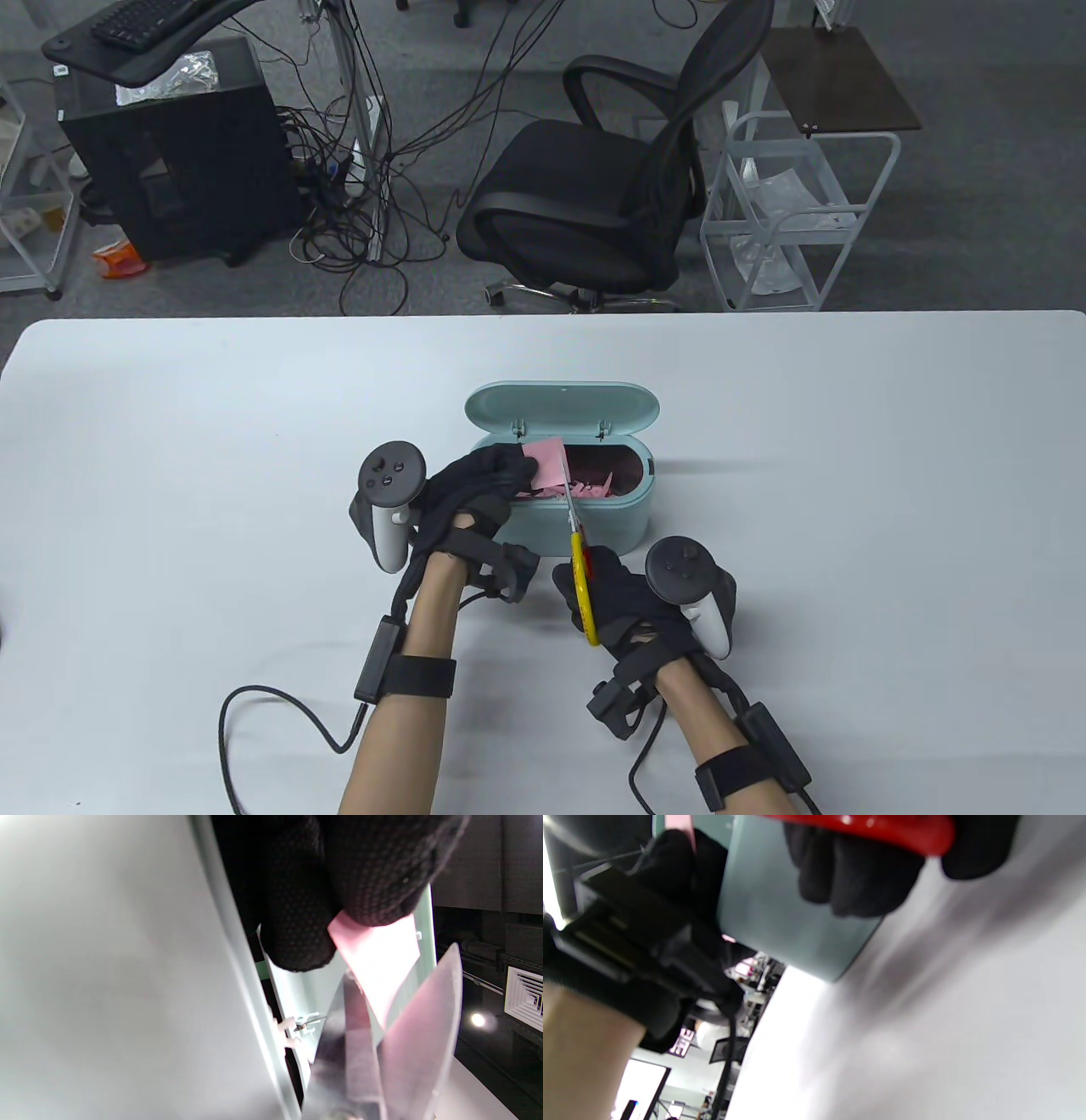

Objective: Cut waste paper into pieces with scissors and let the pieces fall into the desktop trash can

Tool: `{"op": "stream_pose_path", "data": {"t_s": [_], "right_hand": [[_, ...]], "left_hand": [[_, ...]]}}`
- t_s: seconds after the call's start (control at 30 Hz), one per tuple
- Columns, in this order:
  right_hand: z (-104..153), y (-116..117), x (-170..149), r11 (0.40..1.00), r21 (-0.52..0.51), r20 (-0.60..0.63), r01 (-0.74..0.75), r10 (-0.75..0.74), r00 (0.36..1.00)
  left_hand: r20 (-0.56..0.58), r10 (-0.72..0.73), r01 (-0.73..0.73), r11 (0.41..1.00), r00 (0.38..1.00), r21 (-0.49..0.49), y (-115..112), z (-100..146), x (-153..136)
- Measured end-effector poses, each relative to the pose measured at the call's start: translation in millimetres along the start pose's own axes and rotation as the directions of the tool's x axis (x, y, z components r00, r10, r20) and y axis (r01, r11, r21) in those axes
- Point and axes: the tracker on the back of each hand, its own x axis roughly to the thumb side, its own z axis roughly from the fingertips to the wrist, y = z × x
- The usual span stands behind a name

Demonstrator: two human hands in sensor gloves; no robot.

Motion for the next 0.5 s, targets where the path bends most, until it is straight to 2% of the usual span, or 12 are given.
{"op": "stream_pose_path", "data": {"t_s": [0.27,0.5], "right_hand": [[-3.7,0.8,1.7,1.0,-0.007,-0.003,0.009,-0.009,1.0],[-3.5,-3.3,2.2,0.996,-0.071,0.018,0.058,-0.057,0.998]], "left_hand": [[0.002,-0.014,0.014,1.0,1.0,-0.01,0.3,-0.4,0.1],[0.006,-0.025,0.025,0.999,1.0,-0.029,0.7,-1.6,0.5]]}}
